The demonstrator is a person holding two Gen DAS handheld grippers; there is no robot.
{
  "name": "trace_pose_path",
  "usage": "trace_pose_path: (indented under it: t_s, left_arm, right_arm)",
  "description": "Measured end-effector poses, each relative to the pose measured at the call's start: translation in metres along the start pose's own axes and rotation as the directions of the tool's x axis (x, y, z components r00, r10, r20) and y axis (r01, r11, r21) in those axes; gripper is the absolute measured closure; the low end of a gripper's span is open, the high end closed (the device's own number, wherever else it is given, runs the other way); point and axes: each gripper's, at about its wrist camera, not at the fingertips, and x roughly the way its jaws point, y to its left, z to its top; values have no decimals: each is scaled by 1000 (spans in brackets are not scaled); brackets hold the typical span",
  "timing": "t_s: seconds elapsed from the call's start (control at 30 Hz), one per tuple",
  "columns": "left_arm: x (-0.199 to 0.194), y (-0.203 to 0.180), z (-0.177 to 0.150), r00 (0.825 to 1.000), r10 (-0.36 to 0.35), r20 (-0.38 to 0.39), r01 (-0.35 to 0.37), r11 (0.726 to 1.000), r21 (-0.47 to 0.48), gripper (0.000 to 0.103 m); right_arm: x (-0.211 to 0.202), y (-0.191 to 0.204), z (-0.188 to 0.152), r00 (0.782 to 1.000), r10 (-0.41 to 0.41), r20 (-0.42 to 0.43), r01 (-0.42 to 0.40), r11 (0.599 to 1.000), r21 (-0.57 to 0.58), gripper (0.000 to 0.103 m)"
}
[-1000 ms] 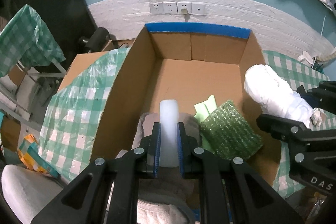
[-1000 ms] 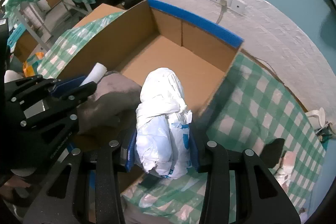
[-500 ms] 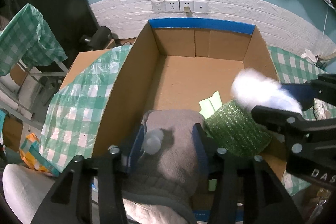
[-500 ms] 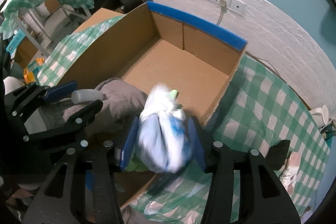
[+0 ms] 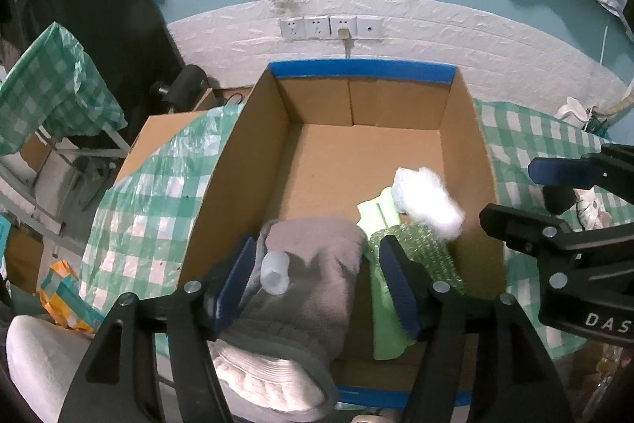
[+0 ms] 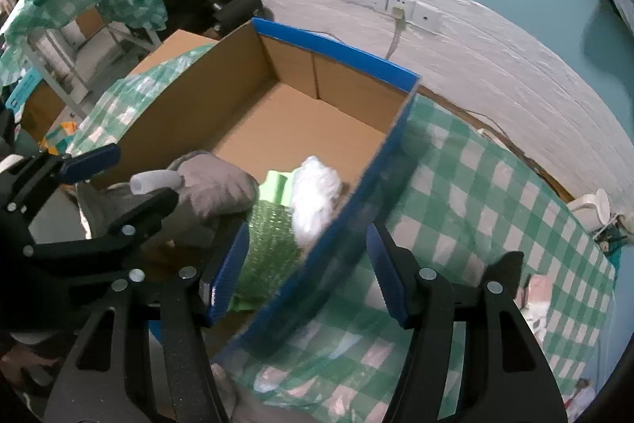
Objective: Organize soft objects
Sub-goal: 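Open both tools over the box to release the bundle and foam tube, then withdraw both open tools from the box toward the black item and pink-white bundle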
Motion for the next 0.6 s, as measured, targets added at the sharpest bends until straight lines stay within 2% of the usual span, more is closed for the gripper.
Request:
trace_pose_path:
  t_s: [0.13,0.6]
  left_arm:
    - [-8,-9,2,1000,-2,16,2,1000,17,33]
    - [-25,-43,2,999,-37,35,34,996,80,33]
  right_arm:
    - [-6,-9,-7,1000,-9,4,9,1000,14,40]
    - [-31,-40,-29,998,-60,31,57,996,68,36]
